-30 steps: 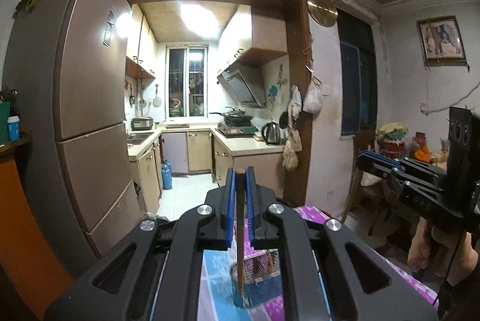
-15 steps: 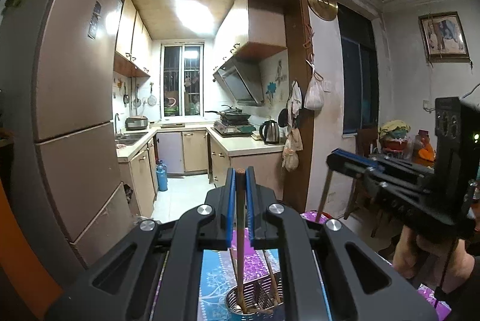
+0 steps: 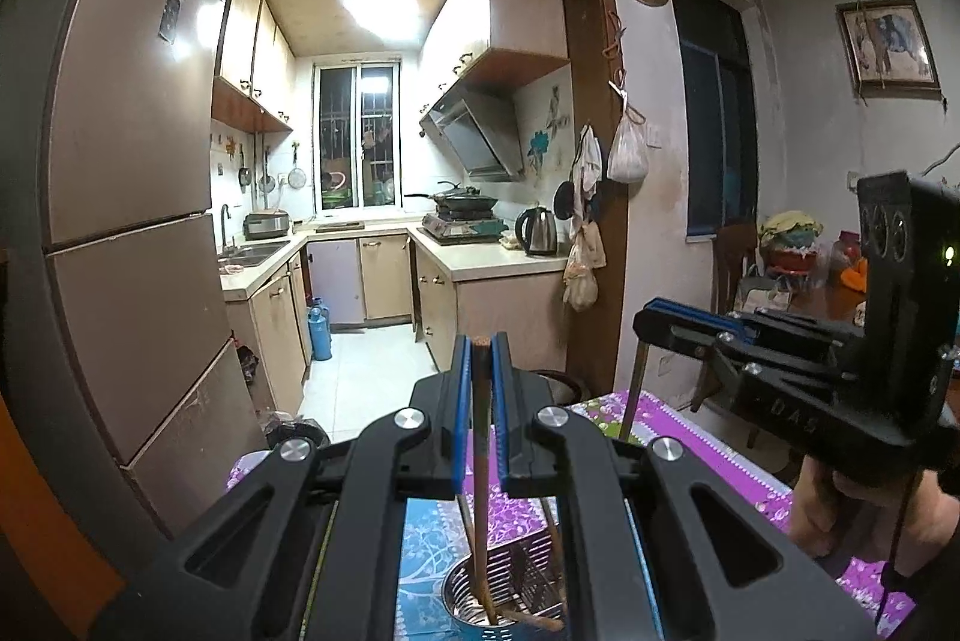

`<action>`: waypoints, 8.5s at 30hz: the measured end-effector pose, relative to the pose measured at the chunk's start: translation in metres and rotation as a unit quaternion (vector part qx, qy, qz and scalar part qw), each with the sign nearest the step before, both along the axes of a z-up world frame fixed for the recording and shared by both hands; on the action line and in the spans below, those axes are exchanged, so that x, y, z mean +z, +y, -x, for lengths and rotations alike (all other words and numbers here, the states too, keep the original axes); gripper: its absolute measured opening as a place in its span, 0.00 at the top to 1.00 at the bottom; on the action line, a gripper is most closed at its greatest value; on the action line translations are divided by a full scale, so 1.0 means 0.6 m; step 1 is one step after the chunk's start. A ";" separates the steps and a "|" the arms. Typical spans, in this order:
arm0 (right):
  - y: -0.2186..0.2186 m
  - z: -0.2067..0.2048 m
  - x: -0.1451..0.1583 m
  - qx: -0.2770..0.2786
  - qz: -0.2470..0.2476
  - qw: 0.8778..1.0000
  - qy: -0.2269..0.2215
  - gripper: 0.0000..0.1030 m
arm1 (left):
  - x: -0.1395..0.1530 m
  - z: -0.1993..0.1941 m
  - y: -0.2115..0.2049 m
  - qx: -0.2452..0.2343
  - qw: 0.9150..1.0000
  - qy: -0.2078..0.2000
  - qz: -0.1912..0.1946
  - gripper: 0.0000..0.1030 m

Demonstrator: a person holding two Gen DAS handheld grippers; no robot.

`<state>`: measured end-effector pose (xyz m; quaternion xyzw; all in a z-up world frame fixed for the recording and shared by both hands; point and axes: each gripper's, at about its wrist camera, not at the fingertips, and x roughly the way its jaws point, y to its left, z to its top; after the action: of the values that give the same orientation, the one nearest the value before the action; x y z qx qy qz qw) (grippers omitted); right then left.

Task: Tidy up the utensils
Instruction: 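Open the left gripper over the holder while the right gripper releases its chopstick, then lower to the table and grasp a chopstick with the left gripper while the right gripper grasps another, then raise both held chopsticks upright and move them above the blue holder, then open the left gripper to drop its chopstick in the holder while the right gripper opens too, then return to the table and grasp a chopstick with the left gripper while the right gripper grasps another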

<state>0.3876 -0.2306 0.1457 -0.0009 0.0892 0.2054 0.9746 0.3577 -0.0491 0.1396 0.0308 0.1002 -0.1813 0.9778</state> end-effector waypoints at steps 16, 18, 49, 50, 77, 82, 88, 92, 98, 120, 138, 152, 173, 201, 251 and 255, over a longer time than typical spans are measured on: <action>0.001 0.009 -0.006 0.004 -0.006 1.000 0.011 0.83 | -0.007 -0.002 0.018 0.018 1.000 0.007 0.007 0.55; -0.005 0.028 0.005 0.001 -0.009 1.000 0.003 0.78 | 0.002 0.014 0.026 0.021 1.000 0.002 0.007 0.54; 0.106 0.593 -0.412 -0.028 0.012 0.993 0.116 0.75 | -0.438 0.496 0.150 0.073 0.986 0.141 -0.054 0.42; 0.098 0.590 -0.422 -0.036 0.018 0.992 0.121 0.75 | -0.443 0.491 0.148 0.073 0.986 0.140 -0.055 0.42; 0.060 0.555 -0.488 -0.079 0.013 0.984 0.157 0.88 | -0.482 0.513 0.125 0.060 0.989 0.125 -0.050 0.82; 0.060 0.559 -0.489 -0.079 0.015 0.985 0.153 0.88 | -0.484 0.517 0.121 0.064 0.989 0.122 -0.048 0.82; 0.056 0.563 -0.489 -0.079 0.008 0.985 0.155 0.88 | -0.485 0.518 0.121 0.067 0.989 0.120 -0.048 0.83; 0.059 0.564 -0.490 -0.080 0.014 0.986 0.148 0.87 | -0.485 0.517 0.118 0.071 0.989 0.117 -0.048 0.84; 0.059 0.571 -0.493 -0.085 0.019 0.986 0.140 0.92 | -0.489 0.521 0.114 0.078 0.990 0.110 -0.046 0.85; 0.045 0.622 -0.344 -0.082 0.019 0.996 0.029 0.93 | -0.353 0.546 0.103 0.061 0.998 0.018 -0.025 0.95; 0.030 0.460 -0.129 -0.013 0.018 1.000 0.010 0.93 | -0.118 0.393 0.080 0.017 0.999 -0.050 0.010 0.95; 0.024 0.371 0.030 -0.005 0.015 1.000 0.003 0.93 | -0.030 0.325 0.053 0.005 0.998 -0.058 0.036 0.95; -0.002 0.231 0.138 -0.026 0.009 1.000 -0.010 0.93 | 0.087 0.237 0.021 0.022 0.994 -0.090 0.053 0.95; -0.002 0.001 0.091 -0.012 0.004 1.000 0.021 0.93 | 0.048 -0.002 0.008 0.035 0.996 -0.051 0.063 0.95; 0.209 0.530 -0.422 0.028 -0.021 0.982 0.184 0.69 | -0.361 0.447 0.292 0.127 0.983 0.134 0.019 0.21; 0.246 0.531 -0.457 0.012 0.012 0.982 0.186 0.70 | -0.403 0.458 0.275 0.112 0.984 0.141 0.003 0.21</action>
<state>0.0688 -0.0827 -0.1283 0.0249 0.2715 0.2125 0.9383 0.0831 0.1161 -0.1025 -0.0094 0.2389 -0.0739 0.9682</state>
